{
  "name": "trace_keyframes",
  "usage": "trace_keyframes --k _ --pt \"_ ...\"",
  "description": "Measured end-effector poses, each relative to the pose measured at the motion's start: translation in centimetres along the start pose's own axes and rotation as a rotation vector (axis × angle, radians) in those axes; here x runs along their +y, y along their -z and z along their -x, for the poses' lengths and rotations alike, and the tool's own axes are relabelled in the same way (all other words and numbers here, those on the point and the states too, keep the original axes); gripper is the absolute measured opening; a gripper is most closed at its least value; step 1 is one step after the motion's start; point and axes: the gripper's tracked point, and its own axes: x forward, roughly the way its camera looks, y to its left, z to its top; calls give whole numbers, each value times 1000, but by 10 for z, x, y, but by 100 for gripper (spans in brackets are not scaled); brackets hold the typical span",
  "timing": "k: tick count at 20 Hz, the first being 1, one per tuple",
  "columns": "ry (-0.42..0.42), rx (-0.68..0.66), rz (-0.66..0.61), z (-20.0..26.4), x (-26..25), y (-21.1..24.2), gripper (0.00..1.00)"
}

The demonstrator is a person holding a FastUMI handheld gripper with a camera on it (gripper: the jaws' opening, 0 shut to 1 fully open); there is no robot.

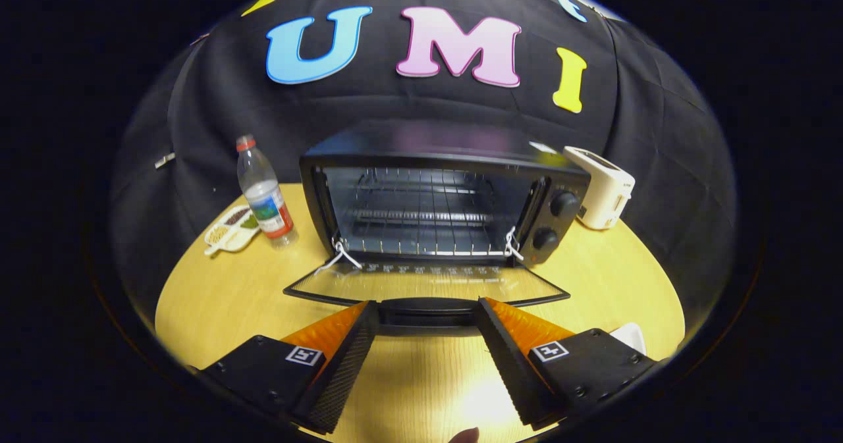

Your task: Open the toaster oven, put the food inside, and close the toaster oven door.

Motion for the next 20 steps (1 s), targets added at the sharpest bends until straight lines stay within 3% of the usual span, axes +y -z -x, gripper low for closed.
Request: trace_keyframes --k 7,14,17,20 --pt "-36 47 20 32 -13 33 100" --pt "-132 3 -36 95 -69 -6 100" --pt "-187 58 -30 115 -112 -12 100" --pt "-243 200 -48 123 -158 5 100"
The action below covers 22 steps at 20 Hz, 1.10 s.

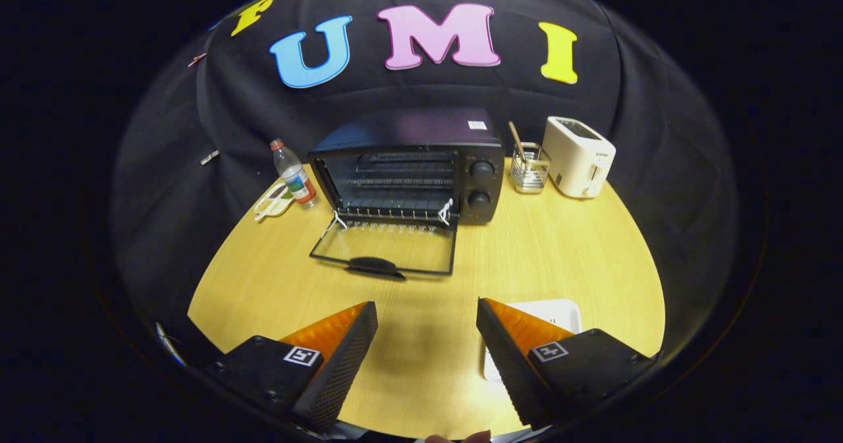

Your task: Open the toaster oven, put the food inside, and close the toaster oven door.

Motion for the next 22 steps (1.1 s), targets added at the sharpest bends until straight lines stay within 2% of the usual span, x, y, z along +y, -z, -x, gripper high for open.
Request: trace_keyframes --k 4,9,15,16,17,20,21,22 --pt "6 124 -41 -3 -79 15 99" --pt "91 310 -41 -28 -176 56 99" --pt "90 445 -34 -69 -212 83 97" --pt "98 470 -22 -74 -216 89 91" --pt "110 498 -4 -76 -221 97 72" --pt "129 573 15 -78 -227 117 41" --pt "120 585 -9 -77 -224 119 26" --pt "78 584 -15 -85 -220 125 18"
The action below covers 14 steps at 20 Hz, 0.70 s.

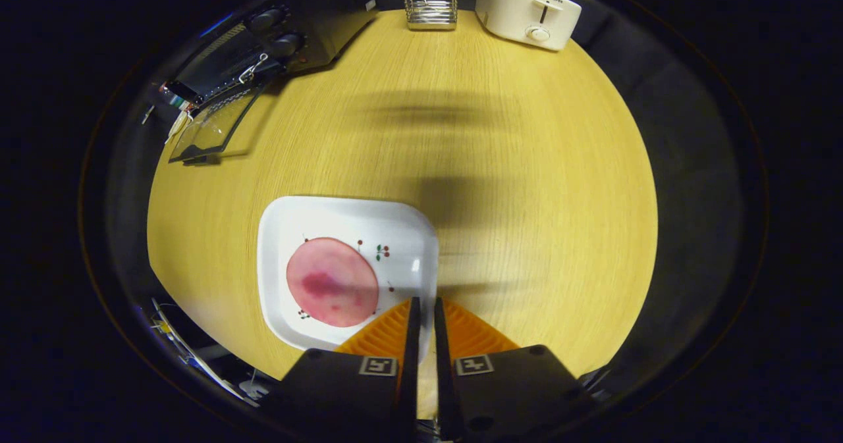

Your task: Open the toaster oven, put the food inside, and close the toaster oven door.

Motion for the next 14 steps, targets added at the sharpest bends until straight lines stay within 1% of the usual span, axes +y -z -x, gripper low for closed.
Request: trace_keyframes --k 1,2,3,6,8,10,12,14 --pt "-32 1 23 2 -2 -2 15" --pt "-61 19 9 2 -2 -1 15" --pt "-85 18 -4 1 -3 -2 6" --pt "-162 -1 -87 2 -3 -2 6" --pt "-249 10 -186 7 3 5 6" --pt "-339 -1 -273 15 13 2 6" --pt "-409 -26 -360 25 25 -2 6" --pt "-462 -50 -449 34 36 -4 6"
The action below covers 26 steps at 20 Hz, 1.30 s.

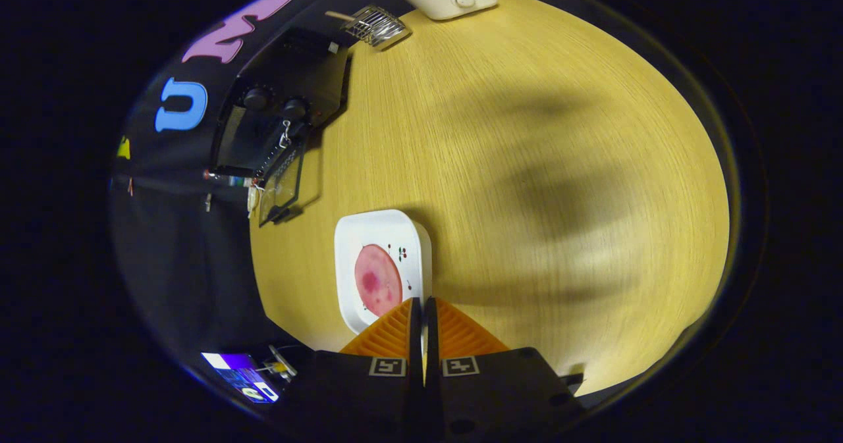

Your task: Open the toaster oven, put the food inside, and close the toaster oven door.

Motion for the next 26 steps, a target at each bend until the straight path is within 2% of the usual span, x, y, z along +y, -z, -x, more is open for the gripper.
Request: trace_keyframes --k 3,6,13,18,22,26 --pt "-63 -35 -90 6 26 11 6" --pt "-96 -65 -123 9 61 27 6" --pt "-171 -228 -283 -15 187 23 6" --pt "-150 -367 -411 -51 247 4 6" --pt "-173 -424 -548 -85 287 -21 5" --pt "-140 -517 -628 -117 297 -55 6"
